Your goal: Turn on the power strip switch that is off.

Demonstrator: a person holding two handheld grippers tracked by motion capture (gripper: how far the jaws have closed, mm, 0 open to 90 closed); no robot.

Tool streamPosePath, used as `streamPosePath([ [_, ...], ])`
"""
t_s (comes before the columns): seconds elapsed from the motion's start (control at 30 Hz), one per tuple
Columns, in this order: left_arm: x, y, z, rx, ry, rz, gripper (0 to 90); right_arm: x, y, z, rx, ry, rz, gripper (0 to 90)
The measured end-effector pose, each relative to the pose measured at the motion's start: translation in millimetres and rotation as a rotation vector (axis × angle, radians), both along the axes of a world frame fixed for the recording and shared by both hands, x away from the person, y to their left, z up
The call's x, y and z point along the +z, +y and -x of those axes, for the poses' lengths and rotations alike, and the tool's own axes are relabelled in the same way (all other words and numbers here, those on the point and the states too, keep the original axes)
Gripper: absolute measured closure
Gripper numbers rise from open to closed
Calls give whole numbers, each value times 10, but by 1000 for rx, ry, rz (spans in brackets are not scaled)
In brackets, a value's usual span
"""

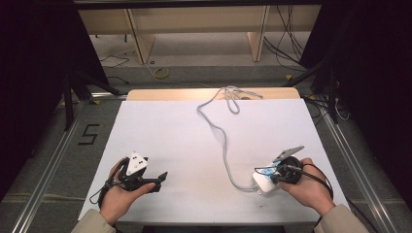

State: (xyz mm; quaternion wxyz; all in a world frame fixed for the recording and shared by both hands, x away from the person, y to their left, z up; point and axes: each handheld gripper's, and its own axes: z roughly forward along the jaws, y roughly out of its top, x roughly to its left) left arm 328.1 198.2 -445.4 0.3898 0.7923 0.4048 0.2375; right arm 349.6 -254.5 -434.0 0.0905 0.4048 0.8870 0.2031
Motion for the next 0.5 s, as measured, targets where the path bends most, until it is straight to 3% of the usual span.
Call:
streamPosePath([
  [0.27, 1, 1, 0, 3, -2, 2, 154, 1, -5, -2, 0, -1, -7, 900],
  [0.5, 2, 2, -1, 3, -2, 1, 154, 48, -37, -2, -29, -55, -31, 900],
])
